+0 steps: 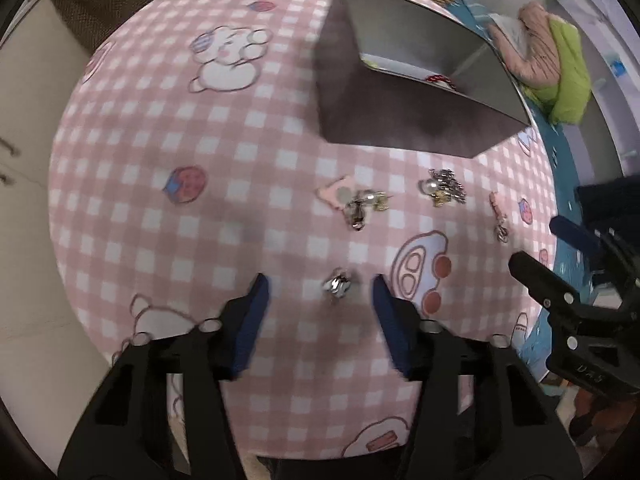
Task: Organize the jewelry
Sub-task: 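Grasp a small silver charm with the left tool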
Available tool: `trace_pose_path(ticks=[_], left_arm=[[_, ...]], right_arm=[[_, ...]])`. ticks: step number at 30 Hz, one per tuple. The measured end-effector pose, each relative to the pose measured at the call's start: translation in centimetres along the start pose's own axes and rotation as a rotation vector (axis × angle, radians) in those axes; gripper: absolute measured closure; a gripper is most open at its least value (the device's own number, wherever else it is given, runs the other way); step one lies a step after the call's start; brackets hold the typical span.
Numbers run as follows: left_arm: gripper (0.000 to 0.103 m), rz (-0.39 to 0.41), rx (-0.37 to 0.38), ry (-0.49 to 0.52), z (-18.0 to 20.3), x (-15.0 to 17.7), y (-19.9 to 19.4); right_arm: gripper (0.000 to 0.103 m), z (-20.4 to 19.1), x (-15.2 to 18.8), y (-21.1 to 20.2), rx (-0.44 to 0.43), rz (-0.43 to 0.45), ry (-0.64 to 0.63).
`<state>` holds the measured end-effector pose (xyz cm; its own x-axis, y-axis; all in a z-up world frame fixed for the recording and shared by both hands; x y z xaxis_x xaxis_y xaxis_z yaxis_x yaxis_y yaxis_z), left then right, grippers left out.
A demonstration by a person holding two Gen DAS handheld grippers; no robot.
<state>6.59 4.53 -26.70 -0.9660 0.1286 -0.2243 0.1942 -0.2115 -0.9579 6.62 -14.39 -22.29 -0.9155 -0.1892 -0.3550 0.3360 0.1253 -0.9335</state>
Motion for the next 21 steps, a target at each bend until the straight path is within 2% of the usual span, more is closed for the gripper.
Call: trace_pose_path(ticks=[2,3,11,21], left_arm=[[0.072,0.004,-0.008,0.022,0.4,-0.1,0.2],[0.089,0.002,-0.002,0.031,0.5,0.0,0.4],[0.091,-0.005,0.02,0.012,0.5,0.0,0.5],[0.091,0.051,0.03,-0.034,-1.0,-1.3,-2.1]], right_arm=[[0.03,0.0,-0.2,0.0,0.001,0.004,-0.001],[0.03,0.0,-0.2,0.0,0.001,0.003,0.0],[0.03,-0.4,-1.1,0.3,-0.015,0.004,-0.003],[0.032,-1.2,-2.6,1.7,-0.08,-0.001,0.002]])
Point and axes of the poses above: each gripper's, at about its wrist camera, not at the fingertips, and y roughly the way its jaws point, z to its right, x to its underside, the point moved 1 cm from there along y, roughly the way its jaws point, and after that the axes turned 8 degrees about y, right-handed, at the moved point
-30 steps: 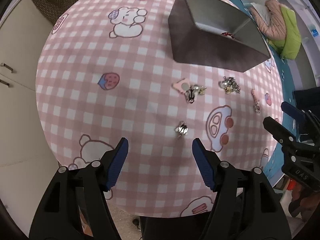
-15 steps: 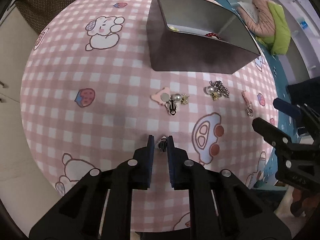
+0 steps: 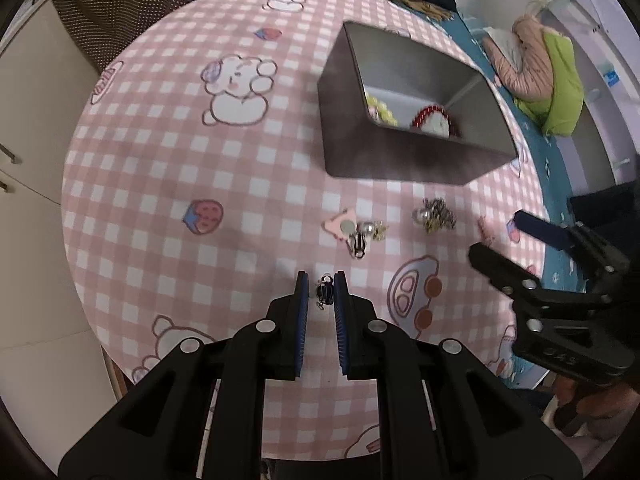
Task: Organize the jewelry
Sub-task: 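Grasp a small silver charm with the left tool, then grasp the silver chain cluster with the right tool while the left holds its charm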
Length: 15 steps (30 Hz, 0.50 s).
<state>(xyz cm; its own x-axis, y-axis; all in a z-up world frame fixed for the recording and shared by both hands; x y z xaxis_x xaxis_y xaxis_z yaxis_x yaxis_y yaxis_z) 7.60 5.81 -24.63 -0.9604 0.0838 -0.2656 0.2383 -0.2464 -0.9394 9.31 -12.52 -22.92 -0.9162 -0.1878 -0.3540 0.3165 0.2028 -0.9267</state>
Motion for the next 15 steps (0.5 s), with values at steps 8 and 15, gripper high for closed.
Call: trace_pose_path(ticks=[8,15], left_arm=[[0.091,0.02,0.006,-0.017,-1.0,-1.5,-0.9],[0.091,0.017,-0.003,-0.035,-1.7,-2.4,-0.8]], right_arm=[[0.06,-0.4,-1.1,2.3,-0.031,-0.036,-0.018],[0.071,-0.7,-1.4,2.4,-0.061,-0.044,-0.032]])
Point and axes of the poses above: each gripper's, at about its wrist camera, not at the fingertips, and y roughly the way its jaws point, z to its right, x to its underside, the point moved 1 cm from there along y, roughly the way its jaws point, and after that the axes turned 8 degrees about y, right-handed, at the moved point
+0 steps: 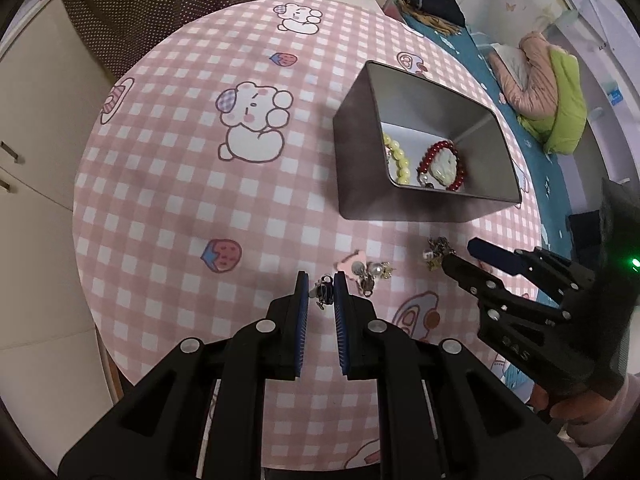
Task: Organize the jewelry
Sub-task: 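Grasp the silver chain cluster with the right tool while the left holds its charm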
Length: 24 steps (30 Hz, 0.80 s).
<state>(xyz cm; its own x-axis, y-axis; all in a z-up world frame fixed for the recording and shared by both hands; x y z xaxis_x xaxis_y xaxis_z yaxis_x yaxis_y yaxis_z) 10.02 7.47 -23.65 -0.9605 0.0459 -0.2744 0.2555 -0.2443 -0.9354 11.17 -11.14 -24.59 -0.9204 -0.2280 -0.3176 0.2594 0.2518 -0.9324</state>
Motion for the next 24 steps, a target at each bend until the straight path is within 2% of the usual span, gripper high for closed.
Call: trace_pose_path(ticks=[4,8,11,13,20,24], left_arm=[[0.091,0.013,-0.015,-0.001,-0.2,0.1,-0.3],[0.091,0.013,-0.016,0.002,-0.1,0.3,-0.2],[0.091,0.009,-0.02,0.004,-0.1,0.5,-0.2],[0.091,0.008,-0.016,-0.004,-0.1,0.7,-0.1],[0.091,0.01,-0.011,-0.017,-0.3,0.9,-0.1],[0.091,0.015,-0.013,-0.013,0.0,1.0,-0.2]], right_arm=[[0.081,-1.0,0.2,0.4,-0.035,-0.018,-0.032],[0.081,-1.2,0.5,1.3,-0.029,-0.036,-0.038],[0.081,-1.1,0.3,1.7,0.011,-0.038,-0.044],[0.081,-0.9,0.4,1.7,-0.006,-0.039,-0.039],[0.074,-2.1,1.4,1.9,0.039,0.002,-0.17],[0.081,-2.7,1.8,2.1,0.049,0.025,-0.206]])
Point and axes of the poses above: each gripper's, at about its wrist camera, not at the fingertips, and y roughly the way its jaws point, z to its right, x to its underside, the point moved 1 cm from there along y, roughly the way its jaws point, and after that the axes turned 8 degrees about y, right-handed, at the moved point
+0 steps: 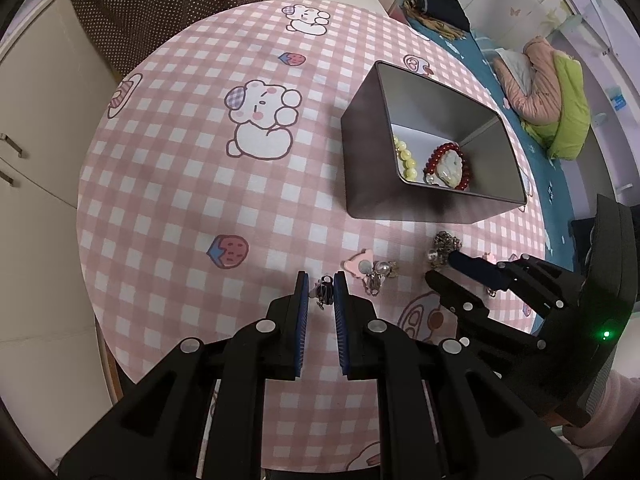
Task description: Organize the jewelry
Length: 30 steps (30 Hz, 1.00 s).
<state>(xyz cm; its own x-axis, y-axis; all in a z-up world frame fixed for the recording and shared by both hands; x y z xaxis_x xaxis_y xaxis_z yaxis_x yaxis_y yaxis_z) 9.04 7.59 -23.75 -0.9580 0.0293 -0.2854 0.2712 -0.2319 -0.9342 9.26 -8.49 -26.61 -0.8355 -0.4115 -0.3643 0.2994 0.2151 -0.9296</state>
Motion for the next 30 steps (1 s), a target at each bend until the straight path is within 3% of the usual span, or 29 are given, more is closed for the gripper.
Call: trace_pose_path(ticks=[4,5,15,30], left_arm=[[0.091,0.002,0.002,0.005,0.4,0.2,-0.1],[0.091,0.002,0.002,0.006,0.5,0.2,-0.2],[0.091,0.02,-0.001,0.012,1.3,0.3,-0.7],[0.091,0.099,0.033,0.069,4.2,-2.3,-3.1]], right_arm=[[0.101,0.0,-0.2,0.2,0.002,-0.011,-0.008],[0.101,0.2,-0.3,0.2,-0.011,-0.018,0.008],[0.102,0.9,0.1,-1.9,-0.016,0.007,0.036],[0.101,2.7,-2.1,-8.0,0.026,0.174,0.089]])
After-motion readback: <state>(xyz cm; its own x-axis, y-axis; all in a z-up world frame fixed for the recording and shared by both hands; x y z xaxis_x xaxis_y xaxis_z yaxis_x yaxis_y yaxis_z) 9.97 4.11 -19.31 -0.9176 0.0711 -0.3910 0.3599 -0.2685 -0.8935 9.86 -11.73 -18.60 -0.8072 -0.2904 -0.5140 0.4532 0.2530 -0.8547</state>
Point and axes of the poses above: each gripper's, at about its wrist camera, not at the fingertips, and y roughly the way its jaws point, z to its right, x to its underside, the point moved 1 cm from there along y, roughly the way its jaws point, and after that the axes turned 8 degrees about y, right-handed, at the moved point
